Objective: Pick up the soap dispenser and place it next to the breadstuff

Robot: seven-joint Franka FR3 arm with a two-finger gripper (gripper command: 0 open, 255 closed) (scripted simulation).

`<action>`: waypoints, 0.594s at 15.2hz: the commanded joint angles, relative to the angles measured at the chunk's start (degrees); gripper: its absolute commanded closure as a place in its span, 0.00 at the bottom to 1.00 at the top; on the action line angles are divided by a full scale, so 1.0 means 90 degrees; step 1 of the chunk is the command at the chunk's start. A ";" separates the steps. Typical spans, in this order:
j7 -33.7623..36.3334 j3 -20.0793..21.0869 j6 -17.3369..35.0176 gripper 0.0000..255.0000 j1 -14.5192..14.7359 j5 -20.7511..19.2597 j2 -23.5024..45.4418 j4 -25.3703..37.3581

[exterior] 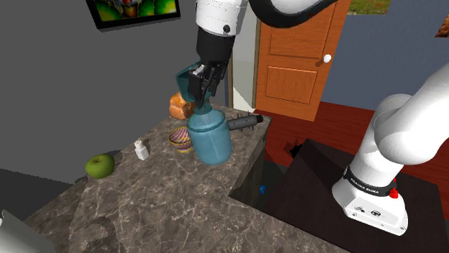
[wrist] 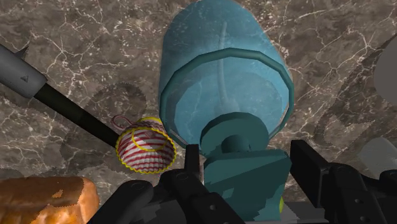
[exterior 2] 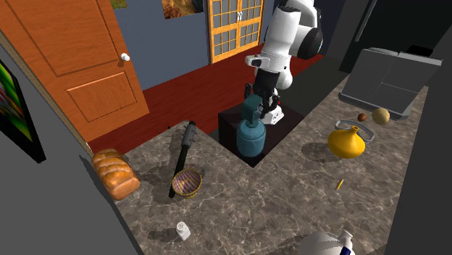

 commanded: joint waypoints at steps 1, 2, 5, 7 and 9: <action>-0.0026 -0.0033 -0.0170 1.00 -0.0006 0.0000 -0.0019 0.0157; -0.0030 -0.0041 -0.0255 1.00 -0.0010 -0.0004 -0.0016 0.0245; -0.0040 -0.0064 -0.0508 1.00 -0.0026 -0.0021 0.0003 0.0515; -0.0045 -0.0077 -0.0677 1.00 -0.0037 -0.0035 0.0023 0.0703; -0.0048 -0.0087 -0.0845 1.00 -0.0050 -0.0050 0.0049 0.0895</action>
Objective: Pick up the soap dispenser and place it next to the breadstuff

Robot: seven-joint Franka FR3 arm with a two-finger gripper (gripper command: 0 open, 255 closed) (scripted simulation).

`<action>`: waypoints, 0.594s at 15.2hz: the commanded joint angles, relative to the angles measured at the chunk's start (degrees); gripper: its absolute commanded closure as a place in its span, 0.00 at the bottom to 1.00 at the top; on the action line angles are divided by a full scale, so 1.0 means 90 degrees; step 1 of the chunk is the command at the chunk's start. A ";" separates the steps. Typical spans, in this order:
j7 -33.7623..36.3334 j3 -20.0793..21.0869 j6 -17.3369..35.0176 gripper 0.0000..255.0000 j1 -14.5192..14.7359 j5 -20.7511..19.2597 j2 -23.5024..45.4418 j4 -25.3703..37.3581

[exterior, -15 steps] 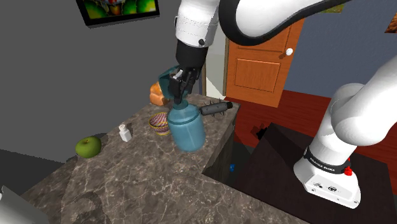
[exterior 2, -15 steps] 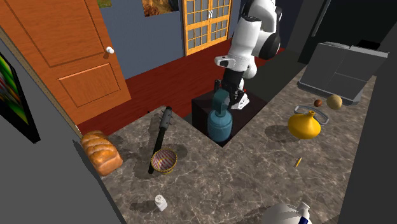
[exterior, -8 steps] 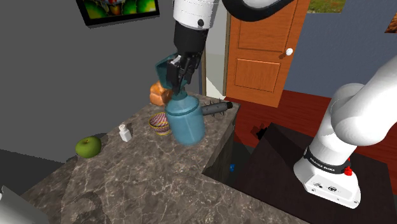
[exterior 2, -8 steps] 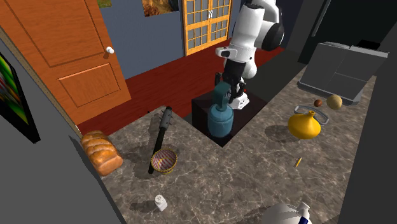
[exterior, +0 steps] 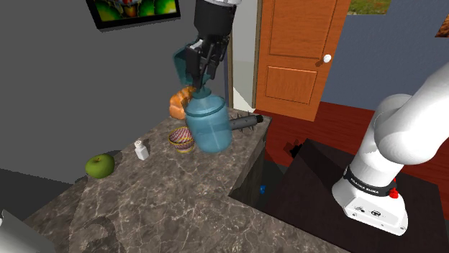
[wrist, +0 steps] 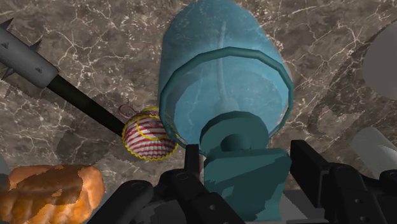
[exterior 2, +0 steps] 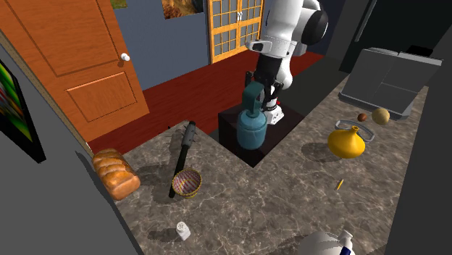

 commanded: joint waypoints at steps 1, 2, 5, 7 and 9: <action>0.0017 0.0006 -0.0169 1.00 -0.0012 -0.0022 0.0040 0.0213; 0.0017 0.0003 -0.0254 1.00 -0.0019 -0.0031 0.0057 0.0313; 0.0019 -0.0004 -0.0507 1.00 -0.0040 -0.0060 0.0116 0.0622; 0.0022 -0.0006 -0.0677 1.00 -0.0055 -0.0082 0.0163 0.0836; 0.0027 -0.0004 -0.0848 1.00 -0.0070 -0.0106 0.0217 0.1057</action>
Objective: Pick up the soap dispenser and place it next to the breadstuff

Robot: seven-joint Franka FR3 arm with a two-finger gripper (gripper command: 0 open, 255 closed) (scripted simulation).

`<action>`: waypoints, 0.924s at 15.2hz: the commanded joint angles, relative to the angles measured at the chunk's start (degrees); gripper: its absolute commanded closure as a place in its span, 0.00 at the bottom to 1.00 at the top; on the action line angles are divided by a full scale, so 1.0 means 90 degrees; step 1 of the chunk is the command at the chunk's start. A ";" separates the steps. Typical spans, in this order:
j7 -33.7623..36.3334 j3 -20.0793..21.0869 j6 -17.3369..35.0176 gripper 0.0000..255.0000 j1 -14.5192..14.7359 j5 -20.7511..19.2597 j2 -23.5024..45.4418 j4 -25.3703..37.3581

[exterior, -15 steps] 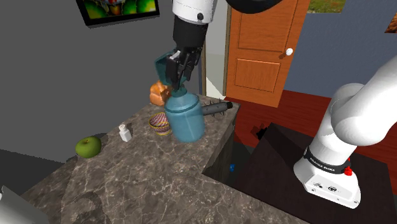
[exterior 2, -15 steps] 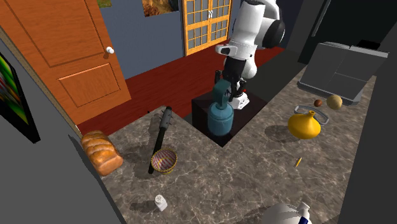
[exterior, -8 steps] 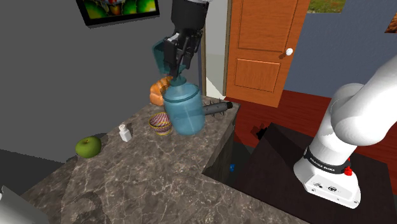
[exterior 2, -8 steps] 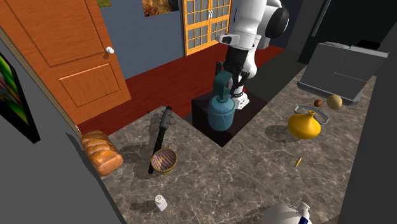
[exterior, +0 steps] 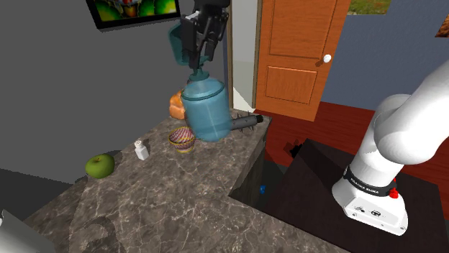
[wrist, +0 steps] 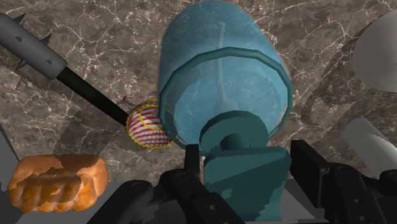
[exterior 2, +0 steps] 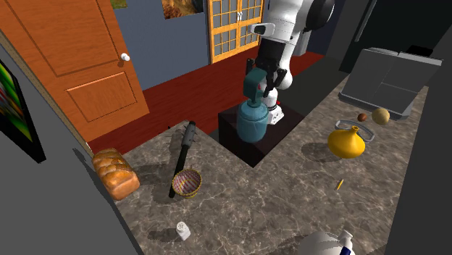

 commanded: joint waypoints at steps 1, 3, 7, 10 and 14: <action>0.0016 0.0009 -0.0187 1.00 -0.0015 -0.0029 0.0060 0.0249; 0.0024 0.0015 -0.0360 1.00 -0.0030 -0.0056 0.0123 0.0480; 0.0047 0.0038 -0.0711 1.00 -0.0061 -0.0120 0.0272 0.0968; 0.0071 0.0066 -0.0980 1.00 -0.0084 -0.0178 0.0403 0.1357; 0.0114 0.0119 -0.1351 1.00 -0.0112 -0.0270 0.0608 0.1913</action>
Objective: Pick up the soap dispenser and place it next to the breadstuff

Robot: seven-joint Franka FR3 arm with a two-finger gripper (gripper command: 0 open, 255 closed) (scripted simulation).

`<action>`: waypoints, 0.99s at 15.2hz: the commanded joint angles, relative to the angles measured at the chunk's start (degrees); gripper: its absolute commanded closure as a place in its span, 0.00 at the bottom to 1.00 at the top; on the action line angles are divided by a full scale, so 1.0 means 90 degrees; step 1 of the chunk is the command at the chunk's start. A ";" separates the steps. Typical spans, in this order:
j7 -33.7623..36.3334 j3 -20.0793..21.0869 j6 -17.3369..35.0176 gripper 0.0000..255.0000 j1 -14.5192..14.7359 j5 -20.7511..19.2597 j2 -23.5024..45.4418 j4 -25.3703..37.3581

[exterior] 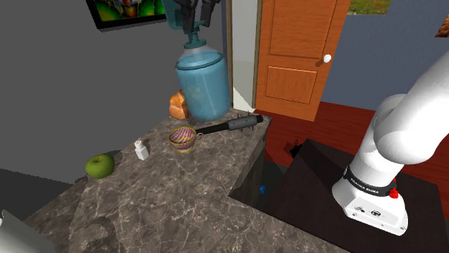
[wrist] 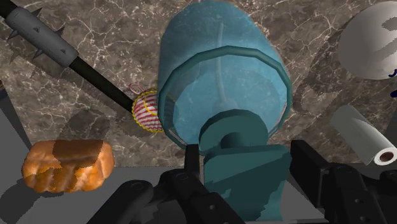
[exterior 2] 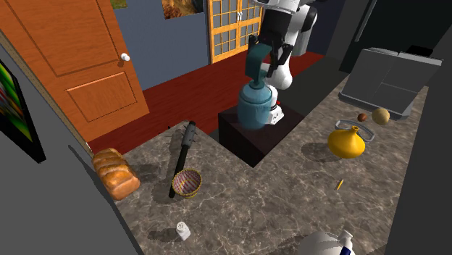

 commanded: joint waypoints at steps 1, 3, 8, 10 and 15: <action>0.0021 0.0029 -0.0213 1.00 -0.0014 -0.0053 0.0111 0.0318; 0.0050 0.0068 -0.0407 1.00 -0.0026 -0.0111 0.0234 0.0623; -0.0380 -0.0228 -0.0258 1.00 -0.0163 -0.0073 0.0279 0.0522; -0.0665 -0.0421 -0.0083 1.00 -0.0254 -0.0040 0.0295 0.0365; -0.1327 -0.0853 0.0318 1.00 -0.0477 -0.0003 0.0470 0.0128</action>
